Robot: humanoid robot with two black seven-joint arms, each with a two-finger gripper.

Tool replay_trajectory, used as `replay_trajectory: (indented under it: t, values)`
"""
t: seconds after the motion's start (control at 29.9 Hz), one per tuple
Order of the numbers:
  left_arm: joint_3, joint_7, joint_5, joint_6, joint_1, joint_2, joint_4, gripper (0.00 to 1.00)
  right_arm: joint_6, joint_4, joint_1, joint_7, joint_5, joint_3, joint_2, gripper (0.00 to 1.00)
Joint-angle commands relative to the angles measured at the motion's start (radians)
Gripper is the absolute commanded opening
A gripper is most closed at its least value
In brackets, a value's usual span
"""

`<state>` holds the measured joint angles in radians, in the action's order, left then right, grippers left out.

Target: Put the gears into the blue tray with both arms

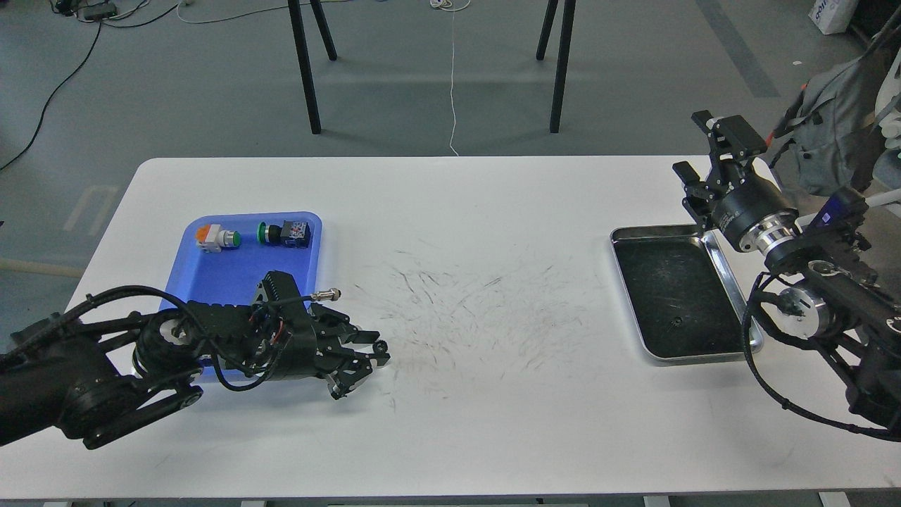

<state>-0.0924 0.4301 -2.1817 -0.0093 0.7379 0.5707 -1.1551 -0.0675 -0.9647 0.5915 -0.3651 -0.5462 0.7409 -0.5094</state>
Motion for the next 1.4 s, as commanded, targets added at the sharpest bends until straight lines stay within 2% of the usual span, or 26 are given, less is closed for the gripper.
replay_trajectory:
  t: [0.0,0.2,0.77,0.97,1.14,1.27,1.37]
  values:
    - [-0.006,-0.002,0.0,0.0,-0.002,-0.009,0.0,0.38,0.005,0.0,-0.001,0.0,0.0,0.0,0.002,0.9]
    - [-0.007,-0.01,0.0,-0.001,-0.003,-0.025,0.008,0.35,0.005,0.0,-0.001,0.0,0.0,-0.001,0.0,0.9]
    - [-0.023,-0.01,0.0,-0.001,-0.006,-0.023,0.028,0.17,0.006,0.001,-0.002,0.0,-0.003,-0.006,0.002,0.9]
    - [-0.099,-0.007,0.0,-0.012,0.011,-0.02,0.026,0.13,0.006,0.001,-0.002,0.002,-0.003,-0.006,0.003,0.9]
    - [-0.196,-0.013,0.0,-0.063,0.044,-0.015,0.031,0.13,0.006,0.001,-0.001,0.002,-0.003,-0.006,0.009,0.9]
    - [-0.311,-0.011,0.0,-0.104,0.047,0.001,0.074,0.13,0.008,0.0,0.001,0.002,-0.003,-0.006,0.009,0.9]
    - [-0.355,-0.005,0.0,-0.104,0.044,0.017,0.141,0.13,0.008,-0.002,0.001,0.002,-0.003,-0.006,0.009,0.9]
